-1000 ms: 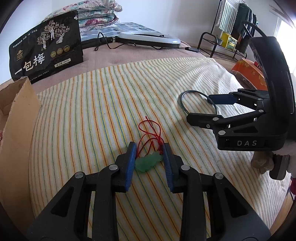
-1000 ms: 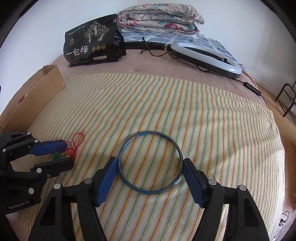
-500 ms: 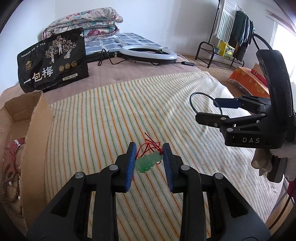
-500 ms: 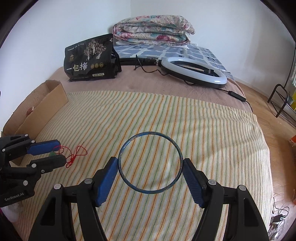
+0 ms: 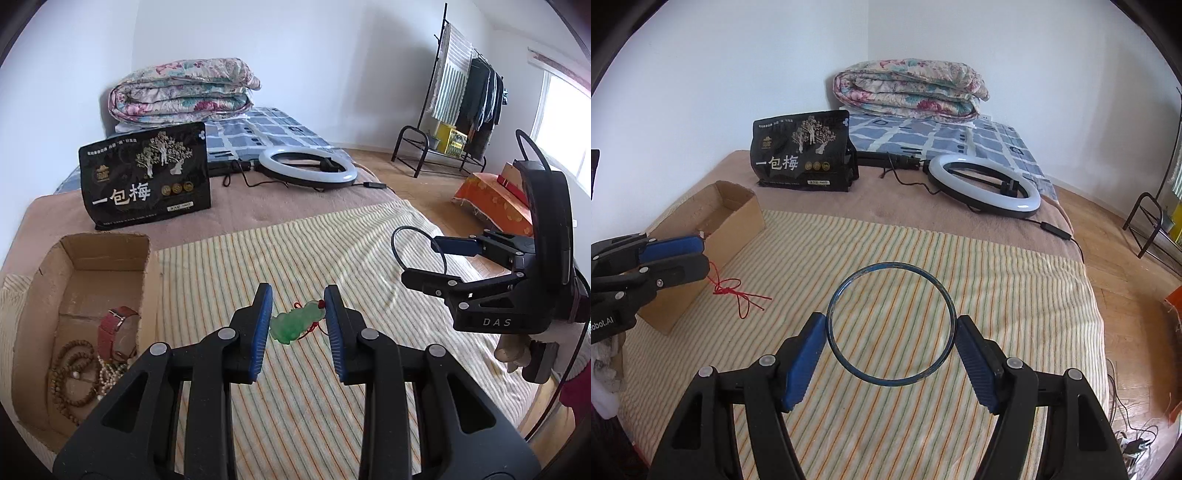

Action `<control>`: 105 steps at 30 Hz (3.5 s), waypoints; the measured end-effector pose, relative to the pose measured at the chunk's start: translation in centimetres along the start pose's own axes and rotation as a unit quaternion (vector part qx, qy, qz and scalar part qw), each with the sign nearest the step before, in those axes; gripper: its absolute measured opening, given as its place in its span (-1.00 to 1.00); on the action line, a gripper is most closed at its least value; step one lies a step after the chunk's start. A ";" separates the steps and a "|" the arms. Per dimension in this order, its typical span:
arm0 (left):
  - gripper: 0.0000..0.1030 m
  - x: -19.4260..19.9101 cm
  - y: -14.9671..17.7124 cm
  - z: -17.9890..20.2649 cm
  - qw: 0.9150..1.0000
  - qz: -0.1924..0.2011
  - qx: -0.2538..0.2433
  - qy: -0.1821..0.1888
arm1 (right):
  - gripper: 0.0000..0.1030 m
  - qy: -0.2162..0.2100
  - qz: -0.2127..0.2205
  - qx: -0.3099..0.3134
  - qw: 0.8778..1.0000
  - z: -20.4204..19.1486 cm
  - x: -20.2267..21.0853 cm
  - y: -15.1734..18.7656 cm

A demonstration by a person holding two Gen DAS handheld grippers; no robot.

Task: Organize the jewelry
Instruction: 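Carry the jade pendant and bangle into the box and open both grippers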

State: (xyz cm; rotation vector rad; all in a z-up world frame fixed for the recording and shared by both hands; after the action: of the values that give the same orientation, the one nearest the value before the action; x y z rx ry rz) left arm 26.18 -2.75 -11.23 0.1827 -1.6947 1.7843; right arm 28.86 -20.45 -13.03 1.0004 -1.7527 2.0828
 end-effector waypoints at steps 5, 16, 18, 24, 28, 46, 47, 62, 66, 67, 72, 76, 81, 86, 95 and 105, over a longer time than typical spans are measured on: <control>-0.45 2.8 -0.9 -1.2 1.000 0.020 0.006 -0.007 | 0.41 -0.012 0.014 0.015 1.000 -2.2 1.5 -1.6; -0.45 7.9 -1.8 -5.0 0.997 0.055 0.006 -0.053 | 0.41 -0.039 0.034 0.045 0.998 -8.0 2.3 -4.6; -0.45 8.6 -1.9 -5.8 0.996 0.063 0.006 -0.064 | 0.41 -0.044 0.038 0.047 0.997 -8.9 2.3 -5.1; -0.45 10.6 -2.1 -8.2 0.993 0.077 0.010 -0.091 | 0.41 -0.061 0.049 0.049 0.996 -11.6 2.1 -6.7; -0.45 11.3 -2.0 -9.7 0.991 0.077 0.015 -0.105 | 0.41 -0.073 0.053 0.049 0.995 -13.3 1.6 -7.8; -0.45 11.7 -0.8 -16.1 0.987 0.068 0.050 -0.139 | 0.42 -0.126 0.032 0.031 0.991 -19.5 -4.6 -10.7; -0.45 11.6 -0.7 -16.3 0.987 0.067 0.051 -0.139 | 0.42 -0.126 0.029 0.032 0.991 -19.8 -5.1 -10.7; -0.45 9.4 0.9 -16.8 0.989 0.039 0.045 -0.136 | 0.42 -0.147 -0.001 0.022 0.989 -22.3 -9.8 -9.9; -0.45 9.3 0.8 -16.7 0.989 0.037 0.041 -0.135 | 0.42 -0.152 -0.007 0.010 0.988 -22.6 -10.6 -9.7; -0.45 9.3 0.9 -16.7 0.989 0.037 0.041 -0.134 | 0.42 -0.154 -0.008 0.008 0.988 -22.6 -10.7 -9.6; -0.45 9.1 0.9 -16.7 0.990 0.031 0.047 -0.132 | 0.42 -0.155 -0.009 0.001 0.988 -22.7 -11.1 -9.6; -0.44 9.0 1.0 -16.8 0.989 0.028 0.051 -0.136 | 0.52 -0.149 -0.007 -0.005 0.989 -22.5 -11.1 -9.9; 0.02 9.4 0.9 -16.8 0.989 0.031 0.053 -0.137 | 0.68 -0.145 0.004 -0.008 0.989 -22.3 -10.4 -10.2; 0.17 9.9 0.6 -16.6 0.988 0.042 0.050 -0.142 | 0.72 -0.141 0.011 -0.012 0.990 -22.0 -9.7 -10.5; 0.17 10.7 0.4 -15.5 0.987 0.047 0.027 -0.151 | 0.73 -0.139 0.021 -0.025 0.990 -21.1 -8.2 -10.9; 0.17 13.0 -0.6 -13.2 0.987 0.065 0.015 -0.148 | 0.73 -0.120 0.052 -0.029 0.991 -19.3 -3.6 -11.6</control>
State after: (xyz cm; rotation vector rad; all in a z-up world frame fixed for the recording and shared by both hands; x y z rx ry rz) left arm 20.92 14.20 -5.91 0.3757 -1.9248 1.9559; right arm 31.66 1.40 -7.22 1.2105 -2.0094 2.0285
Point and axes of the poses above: each gripper's, at about its wrist camera, not at the fingertips, and x roughly against the way its jaws point, z to its right, y to its underside, the point moved 2 cm from there along -x, roughly the way its jaws point, and after that the axes turned 8 degrees about z, right-handed, at the moved point
